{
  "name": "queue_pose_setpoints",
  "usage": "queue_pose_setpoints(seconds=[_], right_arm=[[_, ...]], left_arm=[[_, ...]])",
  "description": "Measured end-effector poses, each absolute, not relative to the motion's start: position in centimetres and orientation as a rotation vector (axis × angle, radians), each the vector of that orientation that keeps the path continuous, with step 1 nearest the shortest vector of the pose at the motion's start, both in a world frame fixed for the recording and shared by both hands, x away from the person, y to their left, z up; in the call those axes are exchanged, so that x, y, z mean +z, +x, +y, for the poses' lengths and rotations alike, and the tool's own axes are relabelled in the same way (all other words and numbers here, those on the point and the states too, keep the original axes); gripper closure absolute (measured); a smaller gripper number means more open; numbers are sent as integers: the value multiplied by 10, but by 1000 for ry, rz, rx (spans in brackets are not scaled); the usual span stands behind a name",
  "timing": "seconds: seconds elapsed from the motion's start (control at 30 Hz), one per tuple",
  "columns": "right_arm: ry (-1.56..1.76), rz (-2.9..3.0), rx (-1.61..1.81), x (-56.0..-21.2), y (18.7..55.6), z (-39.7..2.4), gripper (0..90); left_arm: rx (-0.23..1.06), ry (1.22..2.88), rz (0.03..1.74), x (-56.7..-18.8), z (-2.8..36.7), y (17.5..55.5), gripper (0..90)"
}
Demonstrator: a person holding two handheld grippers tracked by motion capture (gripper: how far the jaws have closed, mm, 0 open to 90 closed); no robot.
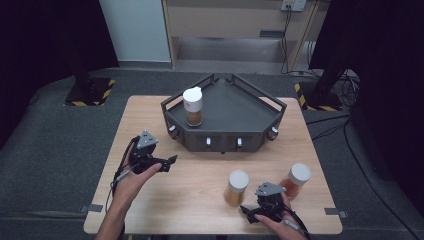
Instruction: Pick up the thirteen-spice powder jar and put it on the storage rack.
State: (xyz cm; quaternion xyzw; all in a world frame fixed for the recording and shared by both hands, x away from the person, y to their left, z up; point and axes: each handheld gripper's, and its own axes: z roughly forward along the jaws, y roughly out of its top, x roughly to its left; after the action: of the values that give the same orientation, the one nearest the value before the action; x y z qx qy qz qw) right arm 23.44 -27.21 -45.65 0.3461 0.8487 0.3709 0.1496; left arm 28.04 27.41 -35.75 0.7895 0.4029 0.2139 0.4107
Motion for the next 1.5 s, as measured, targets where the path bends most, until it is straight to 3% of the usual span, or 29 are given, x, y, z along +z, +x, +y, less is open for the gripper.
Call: queue_pose_setpoints(seconds=[1.5], right_arm=[[994,2439,1066,-457,234,-272,10]], left_arm=[[531,2060,1163,-432,287,247,35]])
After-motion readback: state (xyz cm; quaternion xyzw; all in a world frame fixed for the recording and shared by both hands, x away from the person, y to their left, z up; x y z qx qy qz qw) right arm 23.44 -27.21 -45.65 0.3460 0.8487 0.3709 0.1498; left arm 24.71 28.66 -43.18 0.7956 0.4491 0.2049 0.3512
